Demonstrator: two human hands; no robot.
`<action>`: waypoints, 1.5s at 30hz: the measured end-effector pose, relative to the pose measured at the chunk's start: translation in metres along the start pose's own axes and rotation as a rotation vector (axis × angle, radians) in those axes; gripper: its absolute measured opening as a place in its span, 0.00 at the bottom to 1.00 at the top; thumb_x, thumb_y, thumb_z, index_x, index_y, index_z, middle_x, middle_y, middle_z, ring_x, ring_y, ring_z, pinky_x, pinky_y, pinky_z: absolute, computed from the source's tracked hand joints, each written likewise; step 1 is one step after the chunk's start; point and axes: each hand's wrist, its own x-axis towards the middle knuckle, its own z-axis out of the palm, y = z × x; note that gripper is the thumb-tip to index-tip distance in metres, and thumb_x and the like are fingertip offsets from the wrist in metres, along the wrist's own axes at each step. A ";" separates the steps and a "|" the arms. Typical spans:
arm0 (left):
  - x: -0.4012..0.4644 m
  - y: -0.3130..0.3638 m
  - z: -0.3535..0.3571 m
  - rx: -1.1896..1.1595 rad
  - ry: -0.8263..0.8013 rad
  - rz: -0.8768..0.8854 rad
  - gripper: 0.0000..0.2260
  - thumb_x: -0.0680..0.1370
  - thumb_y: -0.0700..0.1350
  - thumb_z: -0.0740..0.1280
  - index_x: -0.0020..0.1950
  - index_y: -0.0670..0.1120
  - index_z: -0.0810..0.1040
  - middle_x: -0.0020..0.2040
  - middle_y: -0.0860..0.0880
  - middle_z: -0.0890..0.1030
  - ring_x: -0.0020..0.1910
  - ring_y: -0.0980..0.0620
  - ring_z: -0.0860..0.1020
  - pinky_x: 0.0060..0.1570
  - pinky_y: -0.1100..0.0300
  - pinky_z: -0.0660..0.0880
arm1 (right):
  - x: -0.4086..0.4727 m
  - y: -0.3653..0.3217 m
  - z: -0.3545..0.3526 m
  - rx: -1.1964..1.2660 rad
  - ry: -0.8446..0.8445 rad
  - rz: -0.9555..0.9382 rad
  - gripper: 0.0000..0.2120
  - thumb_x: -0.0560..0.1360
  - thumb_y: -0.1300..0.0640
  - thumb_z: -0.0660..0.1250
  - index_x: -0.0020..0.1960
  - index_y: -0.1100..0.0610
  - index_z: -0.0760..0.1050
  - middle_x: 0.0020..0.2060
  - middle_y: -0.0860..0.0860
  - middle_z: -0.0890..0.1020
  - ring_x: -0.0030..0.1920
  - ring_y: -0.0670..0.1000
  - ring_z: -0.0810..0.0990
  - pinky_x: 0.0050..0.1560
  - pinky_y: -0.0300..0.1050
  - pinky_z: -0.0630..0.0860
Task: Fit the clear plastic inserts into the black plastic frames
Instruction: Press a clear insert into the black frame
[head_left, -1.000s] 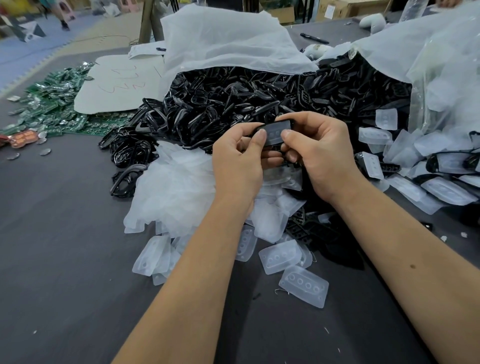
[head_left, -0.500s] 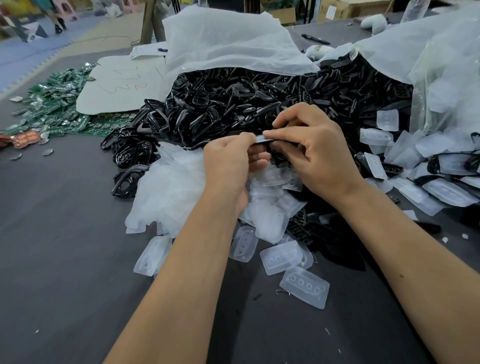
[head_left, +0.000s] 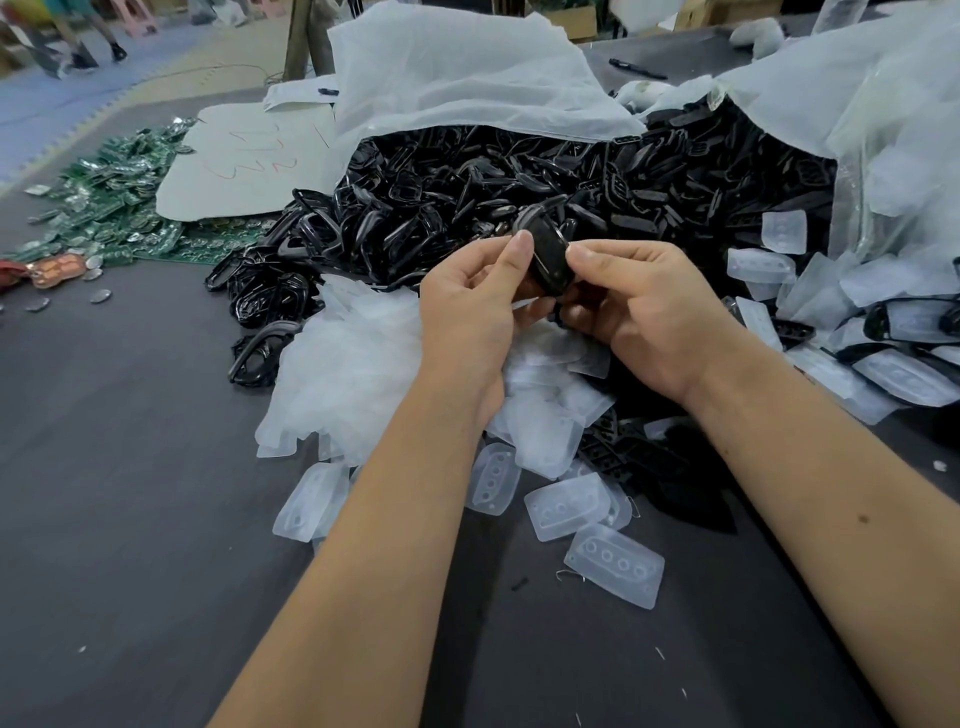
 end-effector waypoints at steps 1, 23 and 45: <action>0.000 -0.001 0.000 -0.008 0.008 -0.001 0.07 0.83 0.41 0.69 0.48 0.41 0.84 0.43 0.44 0.85 0.39 0.53 0.83 0.38 0.61 0.80 | 0.000 0.001 0.001 0.004 0.013 -0.010 0.07 0.80 0.64 0.68 0.53 0.64 0.84 0.46 0.60 0.84 0.43 0.54 0.80 0.38 0.40 0.77; 0.003 -0.003 -0.001 0.021 0.025 0.012 0.05 0.83 0.38 0.68 0.49 0.42 0.82 0.38 0.50 0.86 0.37 0.55 0.84 0.41 0.61 0.81 | -0.003 0.002 0.001 -0.033 0.035 -0.103 0.15 0.80 0.73 0.59 0.58 0.67 0.82 0.48 0.60 0.87 0.50 0.57 0.85 0.50 0.43 0.82; 0.002 0.003 0.002 0.057 0.040 -0.110 0.12 0.86 0.46 0.65 0.51 0.39 0.82 0.45 0.40 0.84 0.40 0.47 0.84 0.44 0.52 0.85 | -0.002 -0.006 -0.011 -0.894 0.119 -0.652 0.08 0.75 0.68 0.74 0.50 0.58 0.87 0.43 0.52 0.86 0.46 0.50 0.85 0.52 0.42 0.80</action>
